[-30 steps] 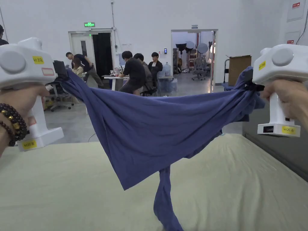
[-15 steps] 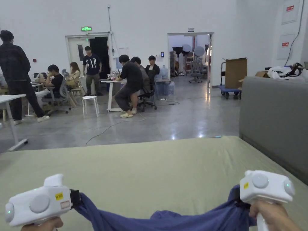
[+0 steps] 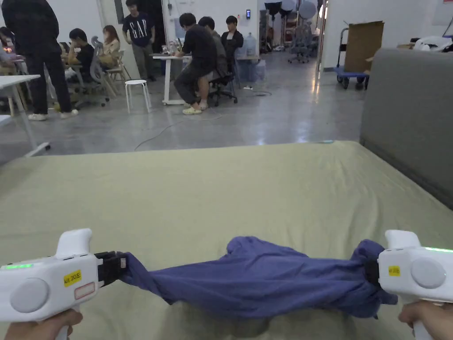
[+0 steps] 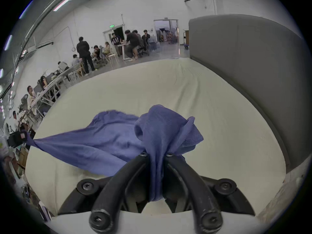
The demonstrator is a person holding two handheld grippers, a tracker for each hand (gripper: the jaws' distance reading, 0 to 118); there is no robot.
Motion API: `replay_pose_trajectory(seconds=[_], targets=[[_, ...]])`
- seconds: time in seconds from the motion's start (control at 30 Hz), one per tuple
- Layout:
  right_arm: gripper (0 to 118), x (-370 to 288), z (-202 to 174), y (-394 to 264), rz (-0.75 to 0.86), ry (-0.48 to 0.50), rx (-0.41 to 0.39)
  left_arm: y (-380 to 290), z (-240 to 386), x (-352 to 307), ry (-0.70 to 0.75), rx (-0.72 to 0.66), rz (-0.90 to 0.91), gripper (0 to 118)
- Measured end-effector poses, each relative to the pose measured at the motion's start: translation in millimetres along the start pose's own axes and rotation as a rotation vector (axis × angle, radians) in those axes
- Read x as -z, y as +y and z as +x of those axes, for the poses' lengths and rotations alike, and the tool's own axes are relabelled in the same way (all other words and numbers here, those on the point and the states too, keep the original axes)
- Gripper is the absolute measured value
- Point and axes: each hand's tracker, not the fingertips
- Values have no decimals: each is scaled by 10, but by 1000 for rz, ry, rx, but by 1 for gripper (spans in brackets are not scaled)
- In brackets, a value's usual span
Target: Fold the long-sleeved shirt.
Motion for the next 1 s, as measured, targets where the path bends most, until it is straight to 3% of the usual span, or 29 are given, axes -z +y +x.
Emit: replay_pose_trajectory(seconds=[0.23, 0.5, 0.57, 0.6, 0.63, 0.67, 0.7, 0.73, 0.83, 0.87, 0.9, 0.93, 0.97, 1.0], targets=[[5, -492, 236, -1221, -70, -25, 58, -1188, 100, -722, -10, 14, -84, 1], [5, -239, 161, -1631, -241, -77, -59, -1783, -89, -700, 4, -59, -157, 1], [16, -312, 150, -1595, -241, -71, -68, -1733, -61, -723, -3, -97, -168, 7], [33, -410, 148, -1576, -232, -70, -71, -1702, -47, -747, 3, -110, -181, 25], [73, -527, 152, -1549, -206, -67, -68, -1665, -20, -797, 14, -114, -180, 73], [100, -681, 159, -1510, -155, -103, -72, -1645, 4, -847, 17, -110, -175, 109], [111, -808, 158, -1463, -116, -111, -80, -1602, 32, -931, 19, -105, -165, 118], [111, -939, 155, -1395, -72, -106, -90, -1480, 63, -1061, -4, -72, -28, 116], [109, -1211, 91, -1210, -9, -116, -113, -1332, 333, -1344, 15, -98, -98, 117], [101, -1261, 63, -1169, 8, -107, -120, -1273, 391, -1403, 27, -105, -105, 113], [82, -1298, 37, -1143, 29, -95, -123, -1237, 445, -1454, 46, -114, -102, 96], [20, -1309, 4, -1132, 41, -86, -125, -1206, 503, -1502, 58, -115, -98, 30], [0, -1296, -36, -1134, 34, -84, -128, -1228, 321, -1374, 71, -105, -84, 0], [0, -1272, -72, -1155, 36, -82, -120, -1249, 329, -1336, 124, -84, -94, 0]])
